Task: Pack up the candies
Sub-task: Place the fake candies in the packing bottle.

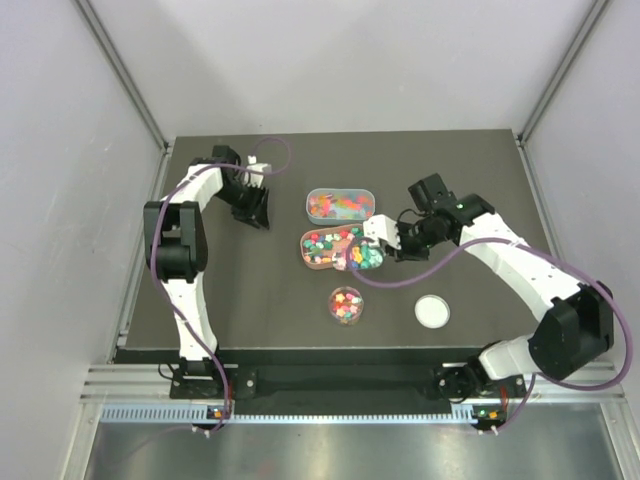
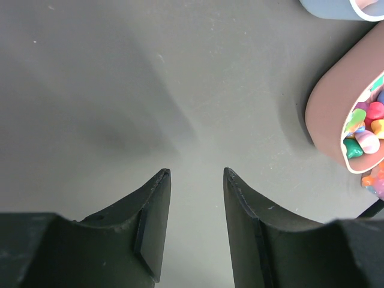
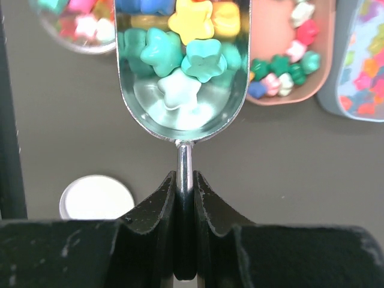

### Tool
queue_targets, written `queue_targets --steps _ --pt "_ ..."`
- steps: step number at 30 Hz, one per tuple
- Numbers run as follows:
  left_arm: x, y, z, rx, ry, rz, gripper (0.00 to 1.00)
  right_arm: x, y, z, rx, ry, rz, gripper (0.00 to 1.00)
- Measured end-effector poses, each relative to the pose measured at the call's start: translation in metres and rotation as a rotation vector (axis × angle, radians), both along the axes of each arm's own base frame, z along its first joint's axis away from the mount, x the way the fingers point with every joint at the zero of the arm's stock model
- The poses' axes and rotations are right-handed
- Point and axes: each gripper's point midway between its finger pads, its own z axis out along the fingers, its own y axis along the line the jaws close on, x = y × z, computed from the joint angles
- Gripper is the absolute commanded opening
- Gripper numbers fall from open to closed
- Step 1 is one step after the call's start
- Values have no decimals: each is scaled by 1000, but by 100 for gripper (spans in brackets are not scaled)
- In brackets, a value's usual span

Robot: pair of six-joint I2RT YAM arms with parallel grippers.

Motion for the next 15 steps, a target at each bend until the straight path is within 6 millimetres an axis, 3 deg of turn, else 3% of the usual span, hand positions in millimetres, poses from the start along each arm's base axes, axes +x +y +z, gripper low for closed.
queue_targets --steps 7,15 --pt "2 -3 2 -17 -8 3 45 -24 -24 -15 -123 0 91 0" --pt "8 -7 2 -44 -28 13 45 -32 -37 -21 -282 -59 197 0"
